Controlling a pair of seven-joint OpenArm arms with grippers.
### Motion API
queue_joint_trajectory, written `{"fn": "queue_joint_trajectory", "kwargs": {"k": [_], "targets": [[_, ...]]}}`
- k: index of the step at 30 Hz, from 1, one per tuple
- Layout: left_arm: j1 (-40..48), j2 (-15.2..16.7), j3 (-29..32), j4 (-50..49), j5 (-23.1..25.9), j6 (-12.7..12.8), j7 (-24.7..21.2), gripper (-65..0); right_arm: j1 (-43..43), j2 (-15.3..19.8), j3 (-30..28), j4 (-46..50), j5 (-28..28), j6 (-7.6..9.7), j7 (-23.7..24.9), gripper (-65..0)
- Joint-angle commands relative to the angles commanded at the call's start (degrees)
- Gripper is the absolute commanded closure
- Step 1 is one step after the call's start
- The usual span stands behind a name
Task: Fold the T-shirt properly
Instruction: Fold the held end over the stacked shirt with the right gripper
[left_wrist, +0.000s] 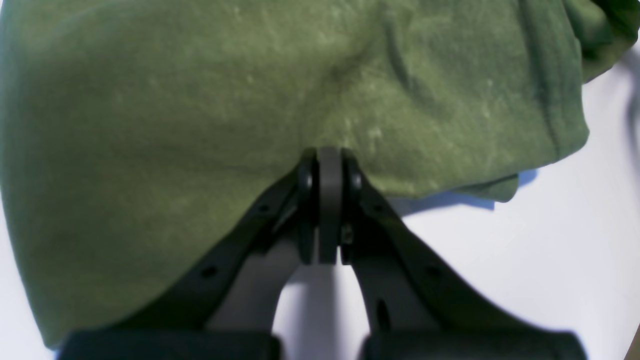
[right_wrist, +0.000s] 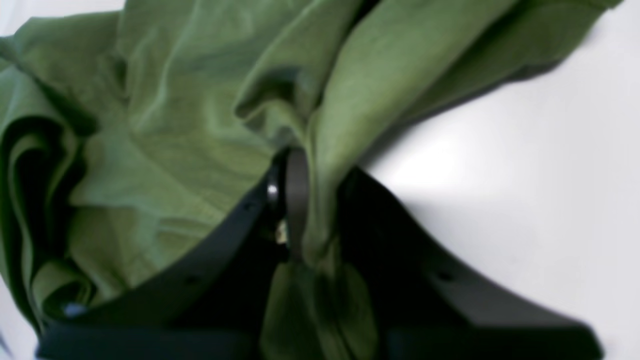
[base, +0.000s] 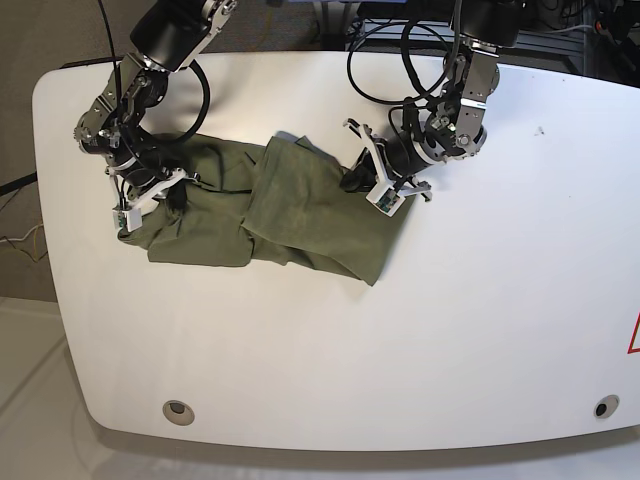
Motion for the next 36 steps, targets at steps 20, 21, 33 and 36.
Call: {"fn": "queue_joint_trajectory", "kwargs": {"k": [20,21,33,36], "targets": [[0.00,0.00,0.00,-0.18,-0.09,0.00,0.00,0.0,-2.37,-0.44,-17.14,20.04,0.09,0.00,-6.51,0.0],[0.00,0.00,0.00,-0.18,-0.09,0.00,0.00,0.0,-2.55,-0.44,-17.93,20.04,0.09,0.00,-6.51,0.0],[0.00,0.00,0.09,-0.18,-0.09,0.00,0.00,0.0,-2.73,-1.05,-28.48,19.96,-0.18,0.00,-6.51,0.0],[0.00,0.00,0.18,-0.18,-0.09,0.00,0.00,0.0,-2.64,-2.37,-30.15,19.96,-0.70,0.00,-6.51,0.0]]}}
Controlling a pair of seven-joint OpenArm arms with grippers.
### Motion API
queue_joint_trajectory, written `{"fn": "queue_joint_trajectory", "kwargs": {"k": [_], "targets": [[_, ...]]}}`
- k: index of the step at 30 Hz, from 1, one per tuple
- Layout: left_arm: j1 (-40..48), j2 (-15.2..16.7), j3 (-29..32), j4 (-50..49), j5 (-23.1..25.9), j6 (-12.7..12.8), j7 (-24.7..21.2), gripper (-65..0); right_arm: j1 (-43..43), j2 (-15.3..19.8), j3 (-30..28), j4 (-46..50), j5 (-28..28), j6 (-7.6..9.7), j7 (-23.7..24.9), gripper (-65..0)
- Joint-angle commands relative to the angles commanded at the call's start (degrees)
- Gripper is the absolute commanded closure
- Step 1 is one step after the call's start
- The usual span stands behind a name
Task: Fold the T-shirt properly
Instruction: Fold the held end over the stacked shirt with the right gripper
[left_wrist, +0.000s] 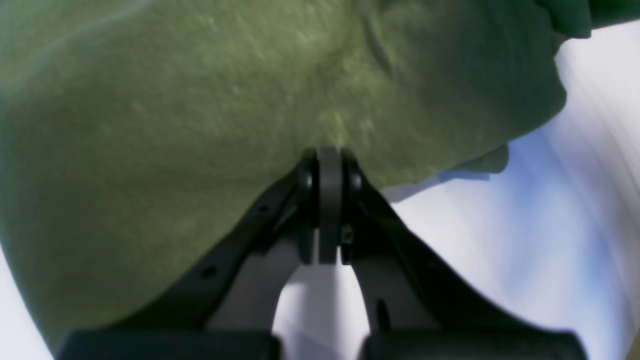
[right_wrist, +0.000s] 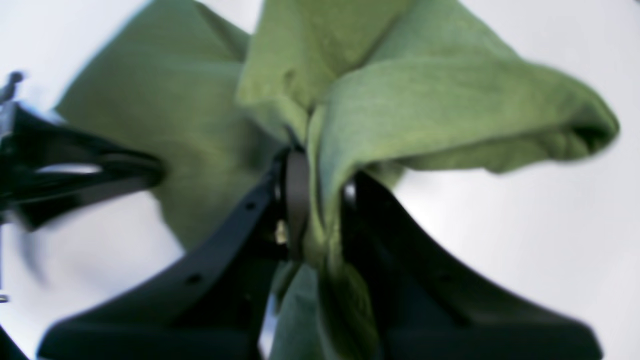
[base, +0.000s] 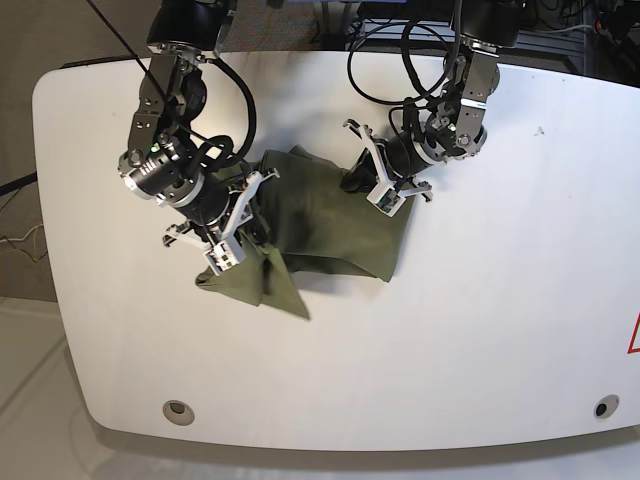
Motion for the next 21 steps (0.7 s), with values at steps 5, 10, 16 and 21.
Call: {"fn": "queue_joint_trajectory", "kwargs": {"k": [5,10,16,21], "targets": [[0.00,0.09,0.18,0.00,0.00,0.00,0.00,0.0,0.18,-0.88,-3.43,-0.09,-1.58,0.00,0.09,0.0],[0.00,0.09,0.18,-0.09,0.00,0.09,0.00,0.0,0.18,-2.64,-6.68,-0.18,-3.60,0.00,0.18,0.0],[0.00,0.09,0.18,-0.09,0.00,0.09,0.00,0.0,0.88,-4.22,-10.46,-2.02,-6.59,0.00,0.26,0.0],[0.00,0.09,0.18,0.00,0.00,0.09,0.00,0.0,2.11,-4.48,-12.84,-6.33,-7.56,0.00,0.35,0.0]]}}
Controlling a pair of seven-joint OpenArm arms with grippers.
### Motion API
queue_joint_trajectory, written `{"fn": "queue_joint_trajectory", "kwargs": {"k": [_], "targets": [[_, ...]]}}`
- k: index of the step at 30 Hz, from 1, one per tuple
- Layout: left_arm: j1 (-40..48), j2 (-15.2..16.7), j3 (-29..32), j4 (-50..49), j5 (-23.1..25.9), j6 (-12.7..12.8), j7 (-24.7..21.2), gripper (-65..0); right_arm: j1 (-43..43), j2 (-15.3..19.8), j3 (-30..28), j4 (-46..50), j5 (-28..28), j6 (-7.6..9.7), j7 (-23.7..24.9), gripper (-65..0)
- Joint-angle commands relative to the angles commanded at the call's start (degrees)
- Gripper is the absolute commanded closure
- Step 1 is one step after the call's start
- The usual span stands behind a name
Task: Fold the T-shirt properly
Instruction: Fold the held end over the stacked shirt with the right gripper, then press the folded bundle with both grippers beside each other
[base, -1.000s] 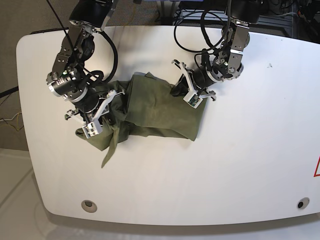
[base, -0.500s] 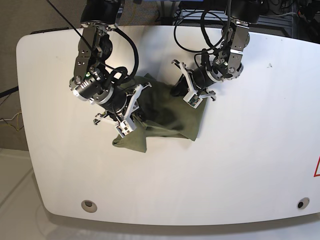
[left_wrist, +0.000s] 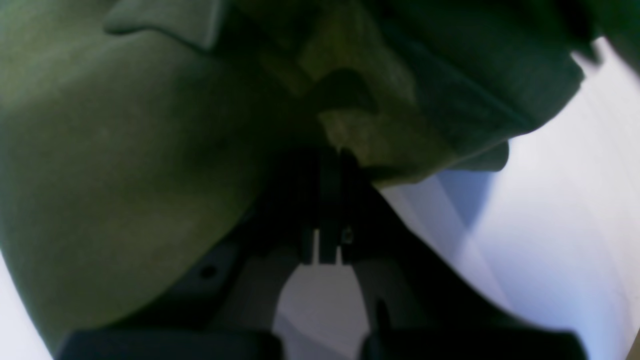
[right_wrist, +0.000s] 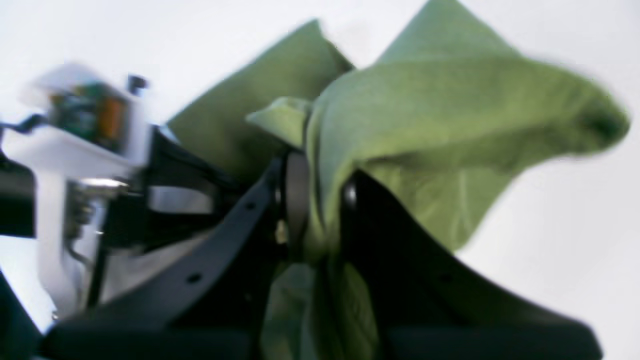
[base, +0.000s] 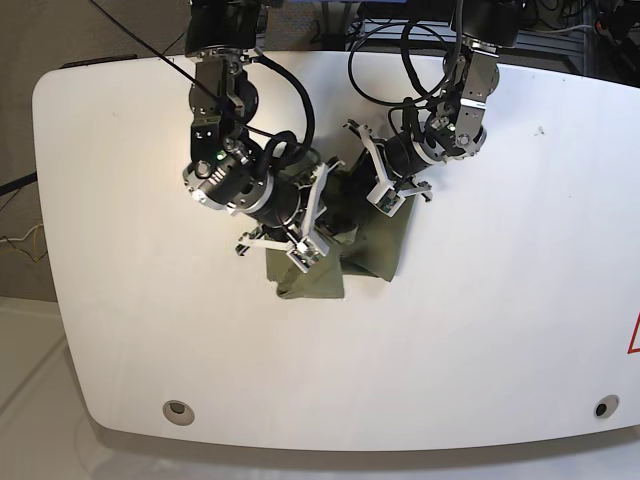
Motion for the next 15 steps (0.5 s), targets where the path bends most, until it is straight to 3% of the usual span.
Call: {"fn": "queue_joint_trajectory", "kwargs": {"k": [15], "targets": [[0.00,0.00,0.09,0.26,0.00,0.00,0.00,0.0,0.88,0.26,-3.96,-9.67,0.00,0.00,5.27,0.0]]}}
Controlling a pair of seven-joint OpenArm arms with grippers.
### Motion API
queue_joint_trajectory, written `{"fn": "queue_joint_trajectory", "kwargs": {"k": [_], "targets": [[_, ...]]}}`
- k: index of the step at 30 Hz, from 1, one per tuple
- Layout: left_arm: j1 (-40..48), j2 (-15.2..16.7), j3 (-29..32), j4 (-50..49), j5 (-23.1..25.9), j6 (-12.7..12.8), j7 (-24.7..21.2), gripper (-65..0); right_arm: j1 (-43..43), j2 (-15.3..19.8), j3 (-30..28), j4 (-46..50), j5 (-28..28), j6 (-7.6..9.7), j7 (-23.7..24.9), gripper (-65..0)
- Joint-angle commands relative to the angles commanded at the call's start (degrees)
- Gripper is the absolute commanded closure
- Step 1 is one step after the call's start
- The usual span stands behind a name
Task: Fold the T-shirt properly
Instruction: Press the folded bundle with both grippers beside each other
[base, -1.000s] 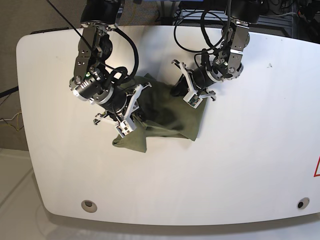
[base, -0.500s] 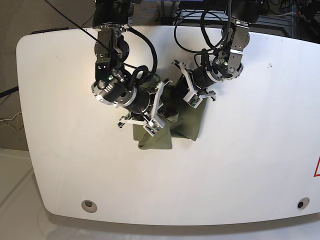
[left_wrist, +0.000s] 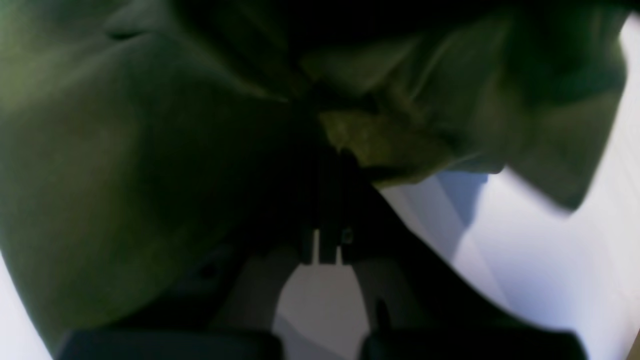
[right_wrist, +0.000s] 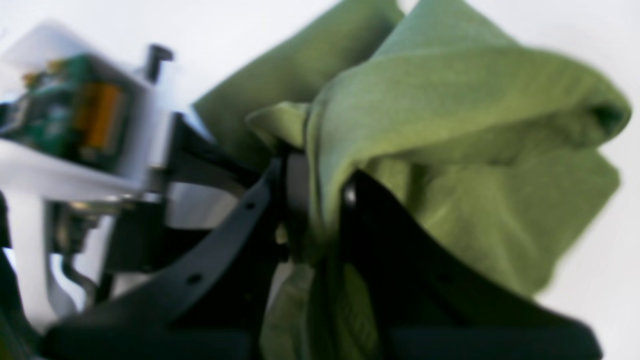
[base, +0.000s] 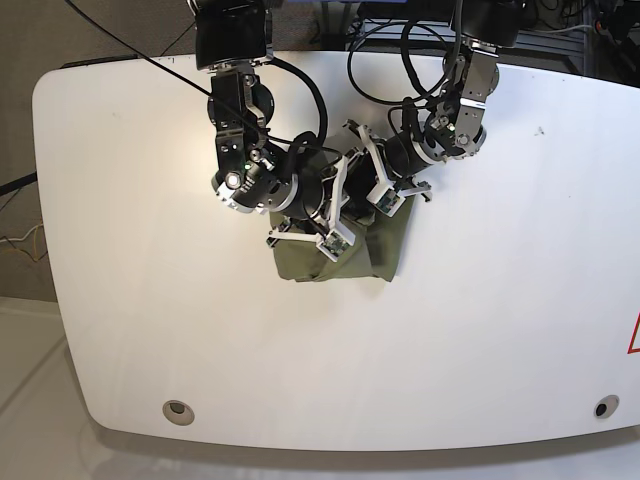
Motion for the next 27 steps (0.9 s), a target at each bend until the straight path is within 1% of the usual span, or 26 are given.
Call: {"fn": "queue_joint_trajectory", "kwargs": {"k": [3,6,8,12,13,15,17,18,20,27], "targets": [[0.00,0.00,0.00,0.53,0.00,0.00,0.00,0.0,0.00,0.09,0.00,-1.41,0.00,0.00,0.97,0.0],[0.00,0.00,-0.09,1.76,0.00,0.00,0.00,0.0,0.00,0.09,0.09,-2.81,0.00,0.00,1.05,-4.5],[0.09,0.00,-0.26,2.90,0.00,0.00,0.09,0.0,0.00,0.18,0.18,-3.43,0.00,0.00,1.14,-9.8],[0.09,0.00,-0.44,5.01,0.00,0.00,0.09,0.0,0.00,0.26,0.26,-3.69,0.00,0.00,1.14,-24.2],[0.09,0.00,-0.44,5.27,0.00,0.00,0.09,0.0,0.00,0.26,0.26,-3.69,0.00,0.00,1.14,-26.6],[0.09,0.00,-0.53,6.07,0.00,0.00,0.09,0.0,0.00,0.88,0.18,-3.69,0.00,0.00,1.14,-35.5],[0.09,0.00,-0.53,6.59,0.00,0.00,0.09,0.0,0.00,0.97,0.18,-3.69,0.00,0.00,1.14,-41.6],[0.09,0.00,-0.53,6.68,-0.09,0.00,0.09,0.0,0.00,0.97,0.26,-3.69,0.00,0.00,1.14,-43.5],[0.09,0.00,-0.53,7.21,-0.09,0.00,0.09,0.0,0.00,1.05,0.26,-3.69,0.00,0.00,1.23,-45.2],[0.09,0.09,-0.53,9.14,-0.09,0.00,0.09,0.0,0.00,1.14,0.35,-3.69,0.00,0.00,1.23,-45.2]]}}
